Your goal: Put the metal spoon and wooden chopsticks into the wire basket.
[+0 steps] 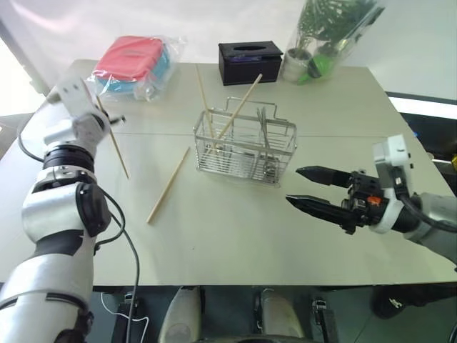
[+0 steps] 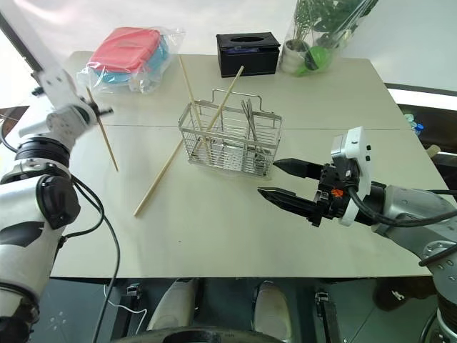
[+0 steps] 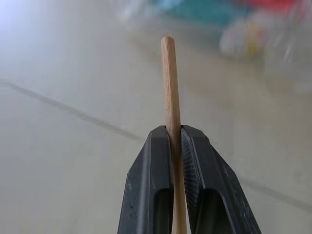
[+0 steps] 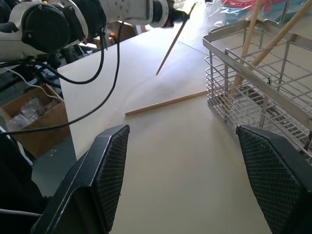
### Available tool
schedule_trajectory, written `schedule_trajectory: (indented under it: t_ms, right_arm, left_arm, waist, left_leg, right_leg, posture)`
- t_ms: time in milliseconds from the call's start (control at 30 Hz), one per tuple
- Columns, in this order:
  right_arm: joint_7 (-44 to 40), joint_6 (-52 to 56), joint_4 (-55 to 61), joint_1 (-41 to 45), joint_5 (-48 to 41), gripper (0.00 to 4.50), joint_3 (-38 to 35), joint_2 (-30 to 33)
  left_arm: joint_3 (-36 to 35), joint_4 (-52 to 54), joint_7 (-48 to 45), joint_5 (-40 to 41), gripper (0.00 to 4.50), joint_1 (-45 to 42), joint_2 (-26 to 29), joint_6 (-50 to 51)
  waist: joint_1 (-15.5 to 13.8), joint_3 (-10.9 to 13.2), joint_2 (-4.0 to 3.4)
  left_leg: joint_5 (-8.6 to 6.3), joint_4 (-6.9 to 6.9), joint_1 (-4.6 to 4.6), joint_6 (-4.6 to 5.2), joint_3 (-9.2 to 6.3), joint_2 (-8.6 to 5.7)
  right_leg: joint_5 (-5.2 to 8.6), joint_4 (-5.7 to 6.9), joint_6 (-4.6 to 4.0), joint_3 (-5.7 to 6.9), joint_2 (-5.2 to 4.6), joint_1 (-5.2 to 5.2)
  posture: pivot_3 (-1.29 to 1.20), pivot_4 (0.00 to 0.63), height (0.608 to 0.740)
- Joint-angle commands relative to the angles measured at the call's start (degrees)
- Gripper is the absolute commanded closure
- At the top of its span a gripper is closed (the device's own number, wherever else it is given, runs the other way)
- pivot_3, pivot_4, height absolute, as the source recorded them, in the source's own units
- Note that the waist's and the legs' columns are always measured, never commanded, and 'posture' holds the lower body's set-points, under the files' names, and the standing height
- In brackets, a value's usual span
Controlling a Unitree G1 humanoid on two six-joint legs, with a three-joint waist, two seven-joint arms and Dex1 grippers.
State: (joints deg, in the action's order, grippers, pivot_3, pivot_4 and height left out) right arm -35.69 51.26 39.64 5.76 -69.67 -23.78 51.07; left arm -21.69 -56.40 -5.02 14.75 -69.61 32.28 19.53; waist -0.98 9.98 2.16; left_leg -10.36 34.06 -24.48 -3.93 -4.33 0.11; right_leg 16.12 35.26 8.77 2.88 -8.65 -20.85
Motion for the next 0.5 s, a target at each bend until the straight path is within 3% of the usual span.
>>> schedule_trajectory:
  t_ms: [33,200,300,500]
  right_arm:
    - [1.01,-0.62,0.91,-0.41,-3.04,0.89,-2.97,1.25]
    - [2.63,-1.15,1.18,-1.12,-3.83,0.89,-2.56,1.12]
    - [3.68,-1.83,1.48,-1.05,-3.56,0.89,-1.92,0.55]
    - [5.85,-3.09,2.51,-2.29,-3.83,0.89,-2.39,-0.26]
  left_arm:
    - [-1.19,23.0,-8.38,8.23,4.46,-1.3,-2.05,-1.4]
    - [0.62,34.76,-11.65,13.52,4.46,-3.35,-6.05,2.82]
    - [8.33,37.87,-16.47,9.74,4.46,-2.07,-9.61,-0.28]
    - [15.38,38.76,-21.41,6.13,4.46,3.21,-13.93,-3.29]
  waist:
    - [-0.24,0.0,0.04]
    - [-0.85,-0.11,-0.19]
    - [-1.17,-0.11,-0.21]
    - [-1.15,-0.11,-0.21]
  left_leg:
    - [0.0,0.0,-0.02,0.0,0.0,0.0]
    - [-0.02,0.03,0.16,0.03,0.01,-0.05]
    - [0.01,0.05,0.35,0.0,0.01,-0.02]
    - [0.02,0.19,0.19,0.04,0.06,-0.02]
  right_leg:
    - [-0.02,-0.05,0.01,0.01,-0.01,0.03]
    - [-0.09,-0.11,0.07,0.01,-0.04,0.22]
    - [-0.08,-0.07,0.05,0.0,0.0,0.36]
    - [-0.13,-0.23,-0.03,-0.01,-0.03,0.36]
  posture:
    - [0.0,0.15,0.709]
    - [0.0,0.15,0.709]
    - [0.0,0.15,0.709]
    - [0.0,0.15,0.709]
